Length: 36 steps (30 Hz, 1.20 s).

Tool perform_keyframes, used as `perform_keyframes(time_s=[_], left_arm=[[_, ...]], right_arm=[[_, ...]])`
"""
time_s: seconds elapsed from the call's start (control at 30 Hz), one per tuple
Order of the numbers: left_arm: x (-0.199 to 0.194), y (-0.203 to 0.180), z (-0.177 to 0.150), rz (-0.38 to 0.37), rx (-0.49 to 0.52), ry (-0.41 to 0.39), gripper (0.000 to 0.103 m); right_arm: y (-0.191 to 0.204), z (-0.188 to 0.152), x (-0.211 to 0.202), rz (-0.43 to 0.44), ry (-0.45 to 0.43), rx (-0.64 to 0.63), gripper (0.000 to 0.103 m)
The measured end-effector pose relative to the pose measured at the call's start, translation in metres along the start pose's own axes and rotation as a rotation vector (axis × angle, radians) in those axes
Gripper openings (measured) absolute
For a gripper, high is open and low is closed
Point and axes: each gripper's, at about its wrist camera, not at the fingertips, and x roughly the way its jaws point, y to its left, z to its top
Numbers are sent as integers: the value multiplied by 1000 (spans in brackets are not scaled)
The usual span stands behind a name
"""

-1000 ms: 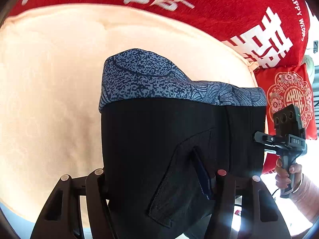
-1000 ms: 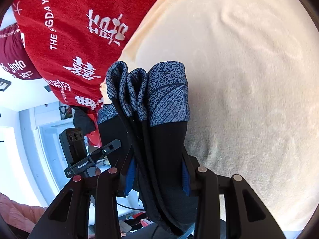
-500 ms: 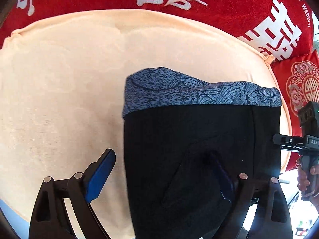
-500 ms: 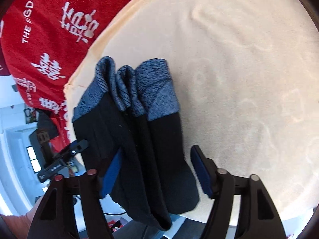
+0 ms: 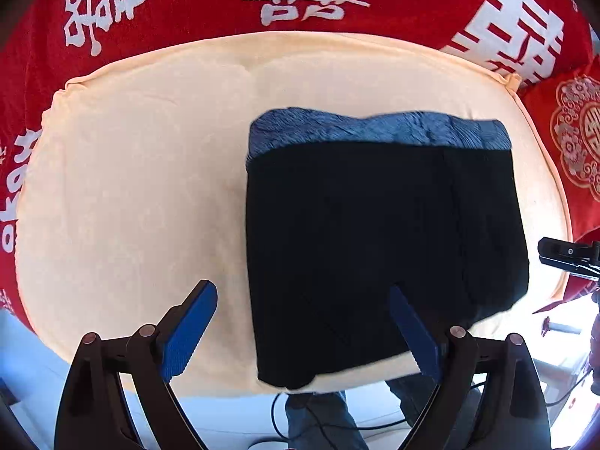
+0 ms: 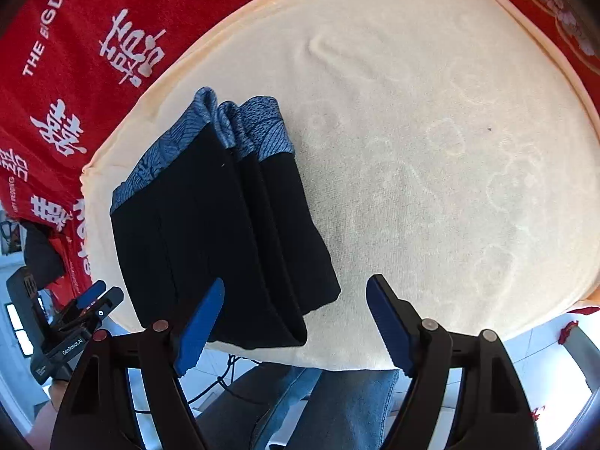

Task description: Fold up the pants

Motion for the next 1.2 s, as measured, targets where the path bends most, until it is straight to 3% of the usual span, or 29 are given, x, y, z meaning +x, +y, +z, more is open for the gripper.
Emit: perform_keyframes(time_s=[0.07,0.3,0.53,1.2], left_arm=[[-3,-10,-7,24,10,23,103],[-29,-25,-22,89,17,36,103],[-54,-26,-30,188,17,11,103],[-77,-15,-34,142,-30,13,103]], right_arm=[[16,-12,-9,-53,-24,-39,82],[62,-46,-28,-150,-88,-122,103],[91,-64,-36,-250,-60,-149,103],[133,-77,-48,-306,-37,-196,103]])
